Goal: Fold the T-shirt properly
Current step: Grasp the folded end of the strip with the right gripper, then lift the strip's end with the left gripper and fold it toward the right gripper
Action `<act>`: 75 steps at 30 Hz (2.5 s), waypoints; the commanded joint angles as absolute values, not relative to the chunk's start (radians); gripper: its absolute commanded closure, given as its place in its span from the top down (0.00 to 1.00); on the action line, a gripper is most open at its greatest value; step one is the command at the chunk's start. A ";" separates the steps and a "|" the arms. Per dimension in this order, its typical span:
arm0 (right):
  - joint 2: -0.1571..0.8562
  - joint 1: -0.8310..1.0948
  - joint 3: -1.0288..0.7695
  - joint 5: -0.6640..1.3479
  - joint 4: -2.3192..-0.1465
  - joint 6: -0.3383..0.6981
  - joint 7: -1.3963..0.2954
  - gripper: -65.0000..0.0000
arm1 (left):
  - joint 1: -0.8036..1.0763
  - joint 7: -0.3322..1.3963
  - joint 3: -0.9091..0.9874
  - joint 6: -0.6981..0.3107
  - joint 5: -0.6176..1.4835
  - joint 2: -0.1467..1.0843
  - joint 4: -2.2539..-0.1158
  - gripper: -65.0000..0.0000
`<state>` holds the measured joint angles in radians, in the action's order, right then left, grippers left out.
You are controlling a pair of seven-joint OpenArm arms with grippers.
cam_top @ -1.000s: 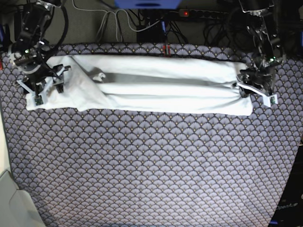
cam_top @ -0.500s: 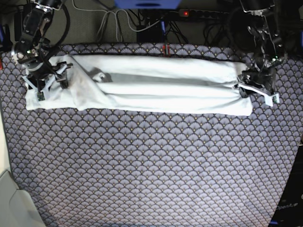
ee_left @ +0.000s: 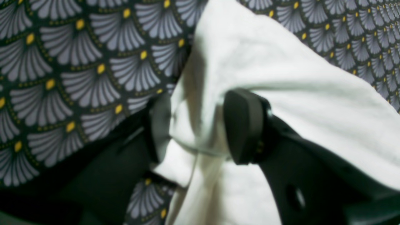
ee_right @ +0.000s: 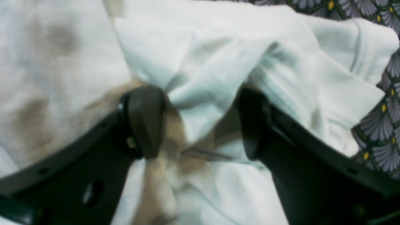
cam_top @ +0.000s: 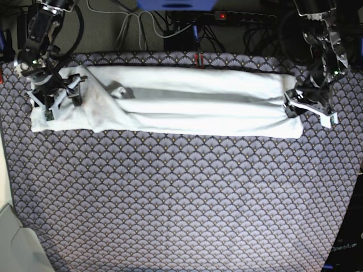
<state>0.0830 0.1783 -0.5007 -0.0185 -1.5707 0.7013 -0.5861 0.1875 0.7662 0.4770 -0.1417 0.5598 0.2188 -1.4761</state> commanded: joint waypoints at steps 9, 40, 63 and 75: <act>0.093 0.177 -0.498 -0.019 -1.581 0.698 -0.590 0.56 | 0.176 0.872 0.478 -0.142 0.558 0.231 -1.483 0.49; 0.093 0.177 -0.501 -0.019 -1.587 0.698 -0.590 0.56 | 0.173 0.929 0.248 -0.133 0.463 0.297 -1.624 0.01; 0.107 0.179 -0.504 -0.021 -1.589 0.698 -0.591 0.56 | 0.125 1.118 -0.105 0.012 0.016 0.079 -1.969 0.01; 0.119 0.180 -0.499 -0.021 -1.589 0.698 -0.591 0.56 | 0.120 1.109 -0.476 0.136 -0.272 -0.018 -1.959 0.01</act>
<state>0.1036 0.1837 -0.4961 -0.0139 -1.5745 0.7017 -0.5896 0.1307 1.1271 -0.4767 0.1318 -0.2649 -0.0071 -1.9450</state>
